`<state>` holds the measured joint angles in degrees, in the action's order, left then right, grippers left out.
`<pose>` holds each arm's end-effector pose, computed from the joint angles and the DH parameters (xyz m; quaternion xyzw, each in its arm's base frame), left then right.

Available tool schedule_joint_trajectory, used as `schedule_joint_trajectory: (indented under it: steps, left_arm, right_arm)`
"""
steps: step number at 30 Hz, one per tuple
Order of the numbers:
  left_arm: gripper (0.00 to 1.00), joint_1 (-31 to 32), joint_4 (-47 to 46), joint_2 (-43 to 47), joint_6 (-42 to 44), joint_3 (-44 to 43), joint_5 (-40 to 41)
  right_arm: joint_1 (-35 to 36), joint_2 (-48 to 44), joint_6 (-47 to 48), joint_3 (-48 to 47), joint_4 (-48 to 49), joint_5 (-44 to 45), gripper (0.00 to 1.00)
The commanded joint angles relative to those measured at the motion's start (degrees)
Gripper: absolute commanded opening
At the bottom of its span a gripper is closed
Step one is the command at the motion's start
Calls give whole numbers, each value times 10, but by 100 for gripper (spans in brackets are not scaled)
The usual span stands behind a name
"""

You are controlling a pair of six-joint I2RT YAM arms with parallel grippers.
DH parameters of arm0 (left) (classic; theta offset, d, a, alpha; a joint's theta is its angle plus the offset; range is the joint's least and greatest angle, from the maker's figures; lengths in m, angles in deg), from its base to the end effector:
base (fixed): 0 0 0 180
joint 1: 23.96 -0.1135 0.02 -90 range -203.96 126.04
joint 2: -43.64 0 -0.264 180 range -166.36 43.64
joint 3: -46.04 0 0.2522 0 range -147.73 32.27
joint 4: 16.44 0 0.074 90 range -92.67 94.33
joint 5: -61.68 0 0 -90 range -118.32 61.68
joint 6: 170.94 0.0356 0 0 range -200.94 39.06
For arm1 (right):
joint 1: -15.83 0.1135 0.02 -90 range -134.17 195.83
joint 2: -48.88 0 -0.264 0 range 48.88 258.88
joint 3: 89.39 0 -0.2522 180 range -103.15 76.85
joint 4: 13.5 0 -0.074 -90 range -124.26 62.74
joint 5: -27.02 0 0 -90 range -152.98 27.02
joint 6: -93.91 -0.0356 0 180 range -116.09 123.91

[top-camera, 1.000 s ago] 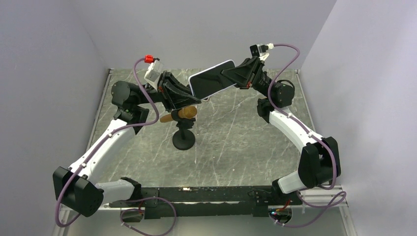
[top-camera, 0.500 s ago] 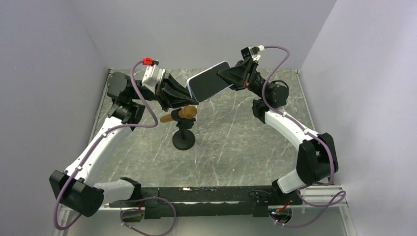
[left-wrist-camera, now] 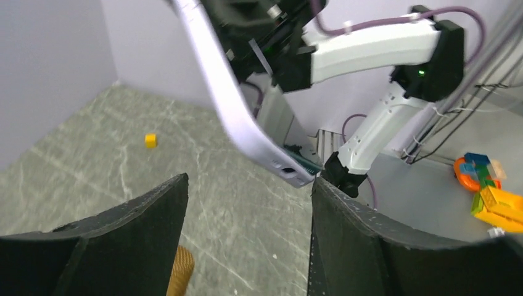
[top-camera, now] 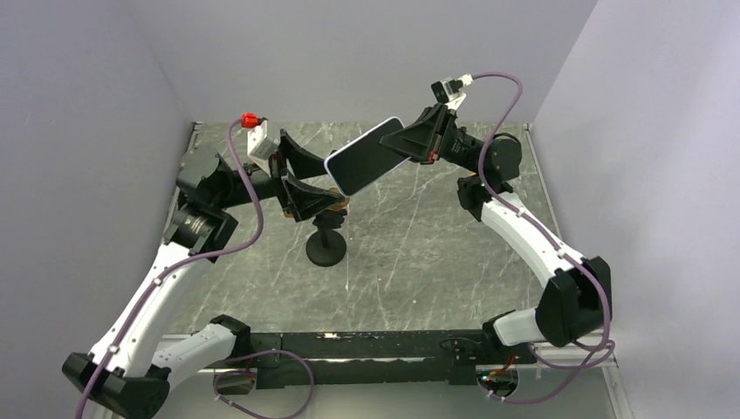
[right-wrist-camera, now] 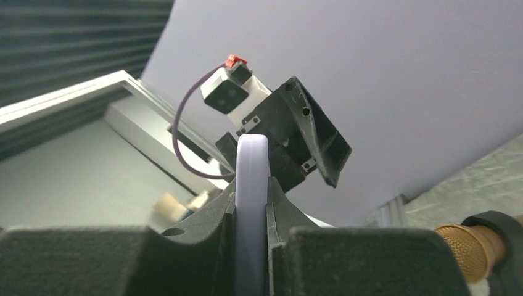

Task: Take the phone out of the phone case
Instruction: Remove the phone case from the phone.

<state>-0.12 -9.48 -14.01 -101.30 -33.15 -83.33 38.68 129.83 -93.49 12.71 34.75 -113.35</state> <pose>0.1754 -0.1094 0.4529 0.3817 0.5312 -0.5257 0.5439 0.2644 0.1412 0.4294 -0.1042 0.5127 0.8063 0.2761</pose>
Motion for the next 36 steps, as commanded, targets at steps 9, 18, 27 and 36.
schedule_joint_trajectory:
  steps: [9,18,27,36]
  left_arm:
    - [59,-10,205,42,-12,-76,158]
    - [85,-12,123,5,-60,-68,13]
    - [66,-9,140,-23,-67,-80,-37]
    - [42,-5,124,-60,-104,-102,-81]
  right_arm:
    - [-26,-59,169,-72,-134,-113,0]
    - [-29,-86,234,-92,-226,-129,0]
    - [-29,-82,224,-89,-210,-124,0]
    - [-26,-83,231,-86,-210,-128,0]
